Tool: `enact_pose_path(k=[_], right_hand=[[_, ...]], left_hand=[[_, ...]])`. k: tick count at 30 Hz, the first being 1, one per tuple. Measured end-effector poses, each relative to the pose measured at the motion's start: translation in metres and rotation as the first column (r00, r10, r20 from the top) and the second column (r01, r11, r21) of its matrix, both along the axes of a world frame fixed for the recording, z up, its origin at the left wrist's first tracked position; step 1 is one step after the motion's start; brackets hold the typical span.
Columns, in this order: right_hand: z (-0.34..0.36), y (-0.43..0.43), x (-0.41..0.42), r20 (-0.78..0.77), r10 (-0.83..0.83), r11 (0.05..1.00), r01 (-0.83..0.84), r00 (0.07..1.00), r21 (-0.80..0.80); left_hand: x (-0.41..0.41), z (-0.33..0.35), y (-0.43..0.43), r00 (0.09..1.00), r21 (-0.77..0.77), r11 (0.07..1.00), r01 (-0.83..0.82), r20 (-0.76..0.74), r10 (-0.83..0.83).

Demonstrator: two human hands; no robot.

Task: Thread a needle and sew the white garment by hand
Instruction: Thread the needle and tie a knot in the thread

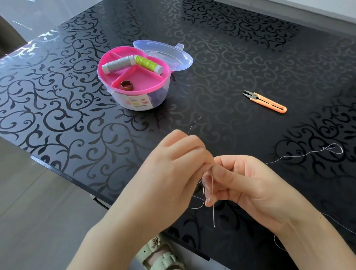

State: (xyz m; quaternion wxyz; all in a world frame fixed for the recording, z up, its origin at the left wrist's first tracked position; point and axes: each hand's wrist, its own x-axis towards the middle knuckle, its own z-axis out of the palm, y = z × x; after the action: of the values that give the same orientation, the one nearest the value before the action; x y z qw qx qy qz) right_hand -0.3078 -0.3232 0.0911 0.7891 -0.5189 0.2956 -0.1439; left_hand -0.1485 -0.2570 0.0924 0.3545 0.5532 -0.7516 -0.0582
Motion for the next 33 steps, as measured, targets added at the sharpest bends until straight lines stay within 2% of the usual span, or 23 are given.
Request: enact_pose_path(k=[10, 16, 19, 21, 23, 25, 26, 28, 31, 33], right_hand=[[0.001, 0.0, 0.001, -0.009, 0.024, 0.994, -0.023, 1.0, 0.105], [0.002, -0.001, 0.0, 0.034, 0.035, 0.982, -0.04, 0.999, 0.182], [0.002, -0.002, 0.0, 0.06, 0.02, 0.988, -0.029, 0.998, 0.15], [0.002, -0.003, 0.0, 0.052, -0.002, 0.994, -0.004, 0.999, 0.108], [0.002, -0.002, 0.0, 0.039, -0.065, 0.997, 0.064, 0.997, 0.047], [0.001, 0.0, 0.0, 0.021, -0.145, 0.987, 0.147, 0.989, -0.071], [0.0, 0.001, 0.0, 0.01, -0.18, 0.974, 0.179, 0.984, -0.135], [-0.002, 0.002, 0.0, -0.018, -0.232, 0.945, 0.221, 0.973, -0.243], [-0.003, 0.003, 0.001, -0.066, -0.239, 0.915, 0.202, 0.969, -0.35], [-0.003, 0.004, 0.0, -0.089, -0.222, 0.914, 0.175, 0.971, -0.366]], left_hand=[[-0.003, 0.002, 0.001, 0.998, 0.039, 0.999, -0.013, 0.062, 0.011], [0.0, 0.005, 0.002, 0.993, 0.047, 0.992, -0.116, 0.009, 0.116], [-0.001, 0.008, 0.004, 0.975, 0.045, 0.98, -0.192, -0.105, 0.196], [-0.004, 0.01, 0.006, 0.93, 0.117, 0.955, -0.271, -0.224, 0.292], [-0.008, 0.011, 0.009, 0.819, 0.376, 0.883, -0.281, -0.386, 0.425], [-0.012, 0.012, 0.01, 0.675, 0.662, 0.748, -0.049, -0.529, 0.514], [-0.016, 0.012, 0.011, 0.607, 0.708, 0.702, 0.083, -0.594, 0.528], [-0.021, 0.012, 0.011, 0.557, 0.693, 0.699, 0.175, -0.655, 0.511], [-0.024, 0.009, 0.009, 0.592, 0.656, 0.748, 0.102, -0.645, 0.484], [-0.021, 0.007, 0.008, 0.593, 0.651, 0.753, 0.09, -0.643, 0.485]])
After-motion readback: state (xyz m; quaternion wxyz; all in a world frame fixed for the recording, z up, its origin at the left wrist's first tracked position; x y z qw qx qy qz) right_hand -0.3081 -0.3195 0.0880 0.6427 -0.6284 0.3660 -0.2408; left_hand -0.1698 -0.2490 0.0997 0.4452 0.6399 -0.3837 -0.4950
